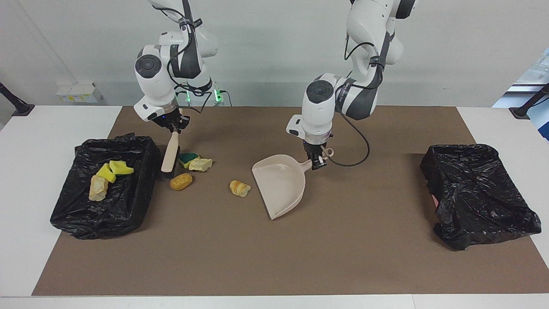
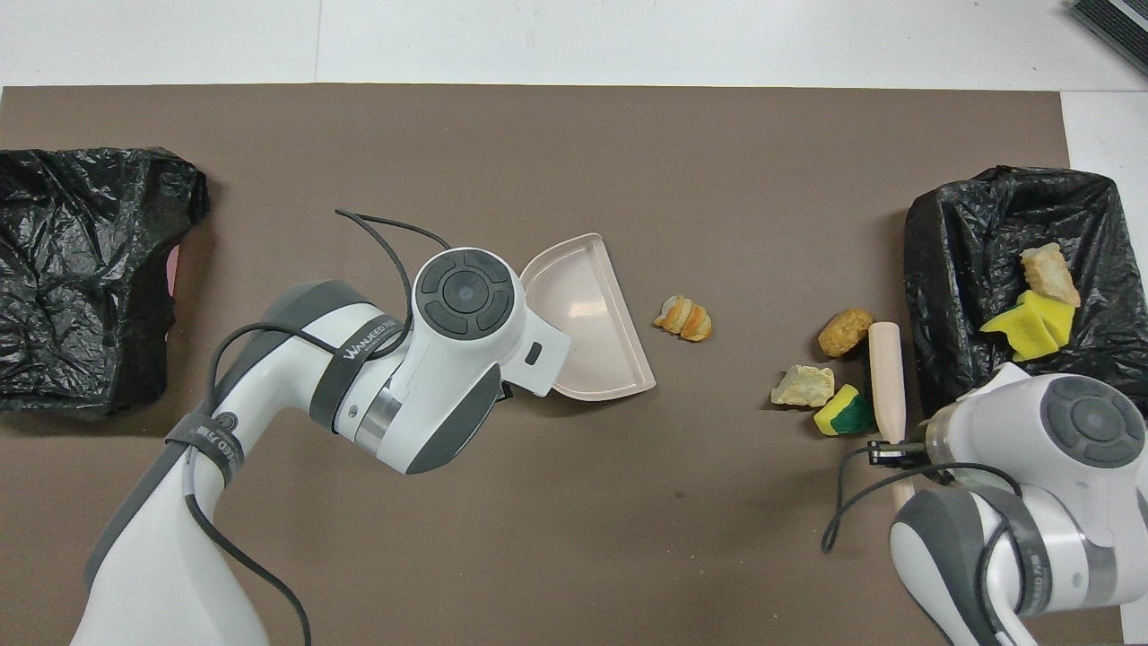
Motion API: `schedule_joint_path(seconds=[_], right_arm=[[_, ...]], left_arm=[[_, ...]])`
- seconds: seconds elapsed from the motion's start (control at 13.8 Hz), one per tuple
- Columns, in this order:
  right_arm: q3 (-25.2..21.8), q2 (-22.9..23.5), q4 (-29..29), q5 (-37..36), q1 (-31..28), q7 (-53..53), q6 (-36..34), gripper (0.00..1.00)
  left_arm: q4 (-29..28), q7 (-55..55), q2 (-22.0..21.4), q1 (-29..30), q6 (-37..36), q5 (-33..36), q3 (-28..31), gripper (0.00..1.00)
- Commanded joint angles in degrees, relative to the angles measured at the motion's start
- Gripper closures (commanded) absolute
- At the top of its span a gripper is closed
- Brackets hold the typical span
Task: Sweep and dump trash in bin
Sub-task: 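Sweep the bread crusts into the dustpan with the right gripper's brush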
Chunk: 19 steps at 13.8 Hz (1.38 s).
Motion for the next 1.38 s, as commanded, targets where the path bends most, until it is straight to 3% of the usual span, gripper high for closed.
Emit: schedule_joint_path(seconds=[0.0,0.51,0.87,1.16,1.3], right_arm=[[0.47,2.60,1.98,-0.18,3.41,4.15,0.43,1.00],[0.64,11.04,10.24,5.89,14.74,14.61,0.34,1.00],[0.73,15.86,15.41,10.45,23.43,15.60,0.00,1.00],[0.73,17.19,20.16,16.33,30.30,15.68,-1.58,1.00],[0.73,17.55,23.68,18.37,31.45,17.26,-5.79,1.00]], left_arm=[[-4.36,0.75,-3.37,-1.93,1.47,0.98,0.63,1.00],[-4.54,1.10,-3.37,-1.58,2.17,0.98,0.54,1.00],[-5.24,1.10,-3.55,-1.76,2.52,0.98,0.54,1.00],[-6.21,1.10,-3.99,-1.67,3.58,0.98,0.54,1.00],[-6.21,1.10,-3.99,-1.41,3.75,0.98,0.54,1.00]])
